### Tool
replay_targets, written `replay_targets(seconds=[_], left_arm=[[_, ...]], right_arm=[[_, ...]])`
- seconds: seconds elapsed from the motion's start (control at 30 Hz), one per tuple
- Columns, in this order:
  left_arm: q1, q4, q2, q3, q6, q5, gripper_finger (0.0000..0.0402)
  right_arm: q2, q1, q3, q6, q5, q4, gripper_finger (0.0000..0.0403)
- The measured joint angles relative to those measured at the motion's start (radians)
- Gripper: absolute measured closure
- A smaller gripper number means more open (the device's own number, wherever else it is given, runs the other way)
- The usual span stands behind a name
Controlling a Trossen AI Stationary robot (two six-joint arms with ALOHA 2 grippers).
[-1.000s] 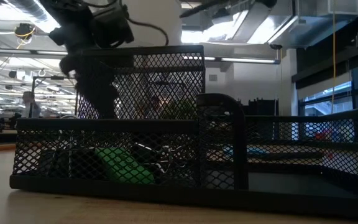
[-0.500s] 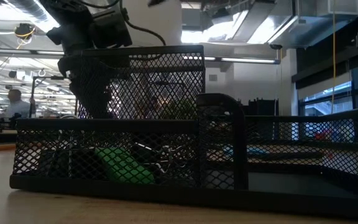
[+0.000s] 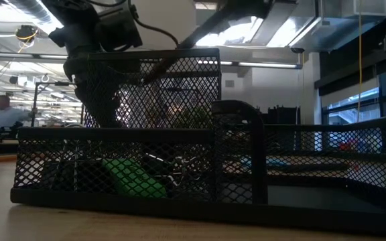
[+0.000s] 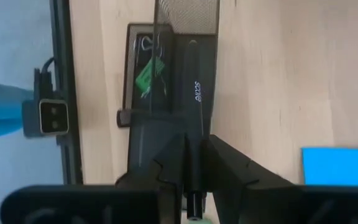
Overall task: Pick and place office supplies into organizer
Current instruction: Put the center black pen into the desk organizer
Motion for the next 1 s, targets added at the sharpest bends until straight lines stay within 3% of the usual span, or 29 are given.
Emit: replay_targets(seconds=[0.43,1.0], left_arm=[[-0.043,0.000,0.000,0.000,-0.025,-0.092,0.0272],[-0.049,0.011,0.000,0.000,-0.036,-0.094,0.0272]], right_arm=[[0.093,0.000,0.000,0.007,0.002,0.057,0.0343],[0.122,0.000,0.000,0.005,0.001,0.076,0.0327]])
